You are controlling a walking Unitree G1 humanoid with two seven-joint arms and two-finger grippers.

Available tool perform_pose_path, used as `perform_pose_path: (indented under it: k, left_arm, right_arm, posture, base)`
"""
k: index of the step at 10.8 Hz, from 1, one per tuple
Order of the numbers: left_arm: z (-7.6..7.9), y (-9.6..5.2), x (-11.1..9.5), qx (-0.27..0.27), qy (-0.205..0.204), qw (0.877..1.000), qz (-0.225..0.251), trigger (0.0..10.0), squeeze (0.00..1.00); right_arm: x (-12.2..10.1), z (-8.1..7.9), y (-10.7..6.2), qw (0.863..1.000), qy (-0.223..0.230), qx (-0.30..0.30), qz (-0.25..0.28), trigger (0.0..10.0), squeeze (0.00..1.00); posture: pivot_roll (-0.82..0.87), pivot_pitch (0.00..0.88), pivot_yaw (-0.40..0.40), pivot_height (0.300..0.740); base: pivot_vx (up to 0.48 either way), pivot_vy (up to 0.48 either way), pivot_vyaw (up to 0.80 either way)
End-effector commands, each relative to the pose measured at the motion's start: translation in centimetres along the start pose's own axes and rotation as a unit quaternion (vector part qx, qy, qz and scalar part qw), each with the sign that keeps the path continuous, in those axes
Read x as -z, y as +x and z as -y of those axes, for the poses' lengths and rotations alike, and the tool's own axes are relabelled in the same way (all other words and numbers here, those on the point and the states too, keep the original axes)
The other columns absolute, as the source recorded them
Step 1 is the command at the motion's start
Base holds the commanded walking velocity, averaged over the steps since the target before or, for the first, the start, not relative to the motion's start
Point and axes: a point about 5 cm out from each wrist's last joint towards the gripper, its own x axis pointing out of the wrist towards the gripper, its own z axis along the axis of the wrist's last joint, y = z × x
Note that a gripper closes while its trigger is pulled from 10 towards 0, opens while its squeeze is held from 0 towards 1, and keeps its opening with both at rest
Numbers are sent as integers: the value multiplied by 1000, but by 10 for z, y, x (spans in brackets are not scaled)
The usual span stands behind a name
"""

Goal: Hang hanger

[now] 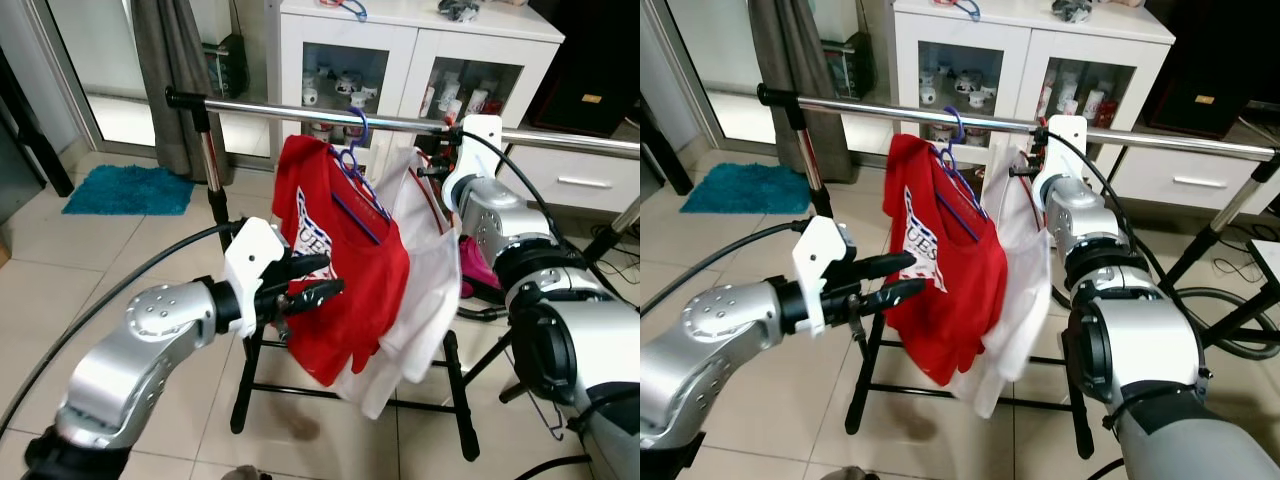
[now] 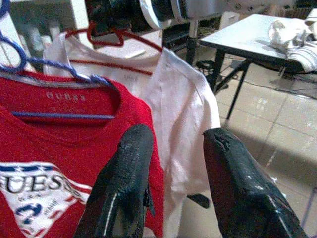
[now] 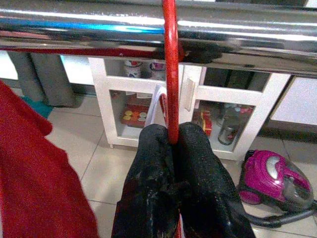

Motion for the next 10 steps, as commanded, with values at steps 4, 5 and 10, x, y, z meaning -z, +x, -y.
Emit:
perform_pose_path:
  k: [4,5,10]
  left_arm:
    - [0,-2,-1,-6,-2,1000,-5,10000,0]
    - [-2,-2,-2,-18,0,1000,0,10000,0]
    - [-24,-18,15,-166,5,986,-7,10000,0]
  right_arm:
    - [5,8,-1,1000,8,-13,10,10000,1000]
    - [-3,7,-2,998,-25,-26,46,10000,1000]
    - [-4,12,-30,973,7,-168,156,10000,1000]
  posture:
    - [26,60,-30,740]
    - [26,52,-29,740]
    - [-12,0,-25,740]
  base:
    - [0,0,0]
    - [0,0,0]
    - [0,0,0]
